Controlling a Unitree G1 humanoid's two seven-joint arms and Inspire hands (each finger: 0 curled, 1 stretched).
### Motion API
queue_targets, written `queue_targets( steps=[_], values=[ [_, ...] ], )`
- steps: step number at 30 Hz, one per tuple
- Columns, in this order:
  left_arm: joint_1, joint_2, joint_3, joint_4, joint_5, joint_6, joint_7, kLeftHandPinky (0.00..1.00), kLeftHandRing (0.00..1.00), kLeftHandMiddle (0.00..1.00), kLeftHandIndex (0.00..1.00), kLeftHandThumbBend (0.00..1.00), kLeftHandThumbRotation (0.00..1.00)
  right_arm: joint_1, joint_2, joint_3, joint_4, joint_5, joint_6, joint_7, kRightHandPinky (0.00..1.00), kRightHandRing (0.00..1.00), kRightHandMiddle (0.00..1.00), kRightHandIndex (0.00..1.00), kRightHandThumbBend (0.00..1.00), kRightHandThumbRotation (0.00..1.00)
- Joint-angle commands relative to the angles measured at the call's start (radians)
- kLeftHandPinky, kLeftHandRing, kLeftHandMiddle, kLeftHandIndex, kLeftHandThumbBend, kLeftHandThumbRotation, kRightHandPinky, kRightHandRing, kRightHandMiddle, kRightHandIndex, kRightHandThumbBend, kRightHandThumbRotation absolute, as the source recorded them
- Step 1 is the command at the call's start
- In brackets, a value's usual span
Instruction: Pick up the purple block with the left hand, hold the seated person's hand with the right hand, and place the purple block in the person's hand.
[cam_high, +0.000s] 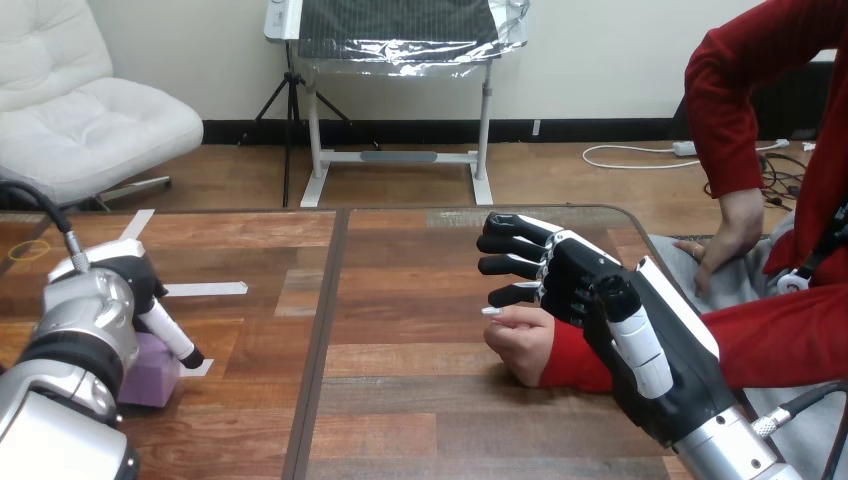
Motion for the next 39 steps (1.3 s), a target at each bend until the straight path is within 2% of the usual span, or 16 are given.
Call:
queue_targets(
  steps=[1, 6, 9, 12, 15, 16, 26, 36, 39],
  values=[
    [-0.082, 0.008, -0.001, -0.001, -0.001, 0.005, 0.001, 0.17, 0.27, 0.42, 0.86, 0.65, 0.00, -0.040, -0.001, -0.008, -0.054, 0.015, -0.017, 0.000, 0.70, 0.81, 0.83, 0.83, 0.89, 1.00],
    [-0.085, 0.007, -0.012, -0.001, 0.009, 0.006, -0.005, 0.19, 0.30, 0.45, 0.87, 0.66, 0.00, -0.040, 0.001, -0.008, -0.053, 0.013, -0.018, -0.004, 0.70, 0.81, 0.83, 0.83, 0.90, 1.00],
    [-0.086, 0.006, -0.014, -0.001, 0.011, 0.007, -0.005, 0.22, 0.36, 0.51, 0.87, 0.70, 0.00, -0.041, 0.001, -0.008, -0.051, 0.013, -0.019, -0.003, 0.70, 0.80, 0.83, 0.83, 0.90, 1.00],
    [-0.086, 0.006, -0.014, -0.002, 0.012, 0.008, -0.004, 0.29, 0.48, 0.62, 0.87, 0.72, 0.00, -0.043, 0.001, -0.008, -0.049, 0.012, -0.023, -0.002, 0.70, 0.80, 0.83, 0.83, 0.90, 1.00],
    [-0.087, 0.007, -0.015, -0.003, 0.012, 0.009, -0.005, 0.34, 0.56, 0.69, 0.87, 0.74, 0.00, -0.042, 0.001, -0.008, -0.049, 0.011, -0.024, -0.003, 0.70, 0.80, 0.83, 0.83, 0.90, 1.00],
    [-0.087, 0.007, -0.015, -0.004, 0.013, 0.010, -0.005, 0.40, 0.63, 0.74, 0.87, 0.75, 0.00, -0.042, 0.001, -0.008, -0.049, 0.010, -0.024, -0.004, 0.70, 0.80, 0.83, 0.83, 0.90, 1.00],
    [-0.092, 0.007, -0.013, -0.003, 0.010, 0.019, -0.014, 0.58, 0.80, 0.86, 0.88, 0.81, 0.01, -0.040, 0.002, -0.007, -0.053, 0.007, -0.023, -0.007, 0.69, 0.80, 0.83, 0.83, 0.90, 1.00],
    [-0.090, 0.012, -0.011, -0.009, 0.010, 0.008, 0.002, 0.62, 0.84, 0.88, 0.87, 0.84, 0.09, -0.041, 0.000, -0.008, -0.052, 0.011, -0.022, -0.003, 0.70, 0.80, 0.83, 0.83, 0.90, 1.00],
    [-0.090, 0.012, -0.006, -0.010, 0.005, 0.010, 0.005, 0.59, 0.82, 0.87, 0.87, 0.83, 0.13, -0.040, 0.001, -0.008, -0.052, 0.007, -0.024, -0.006, 0.70, 0.80, 0.83, 0.83, 0.90, 1.00]
  ],
)
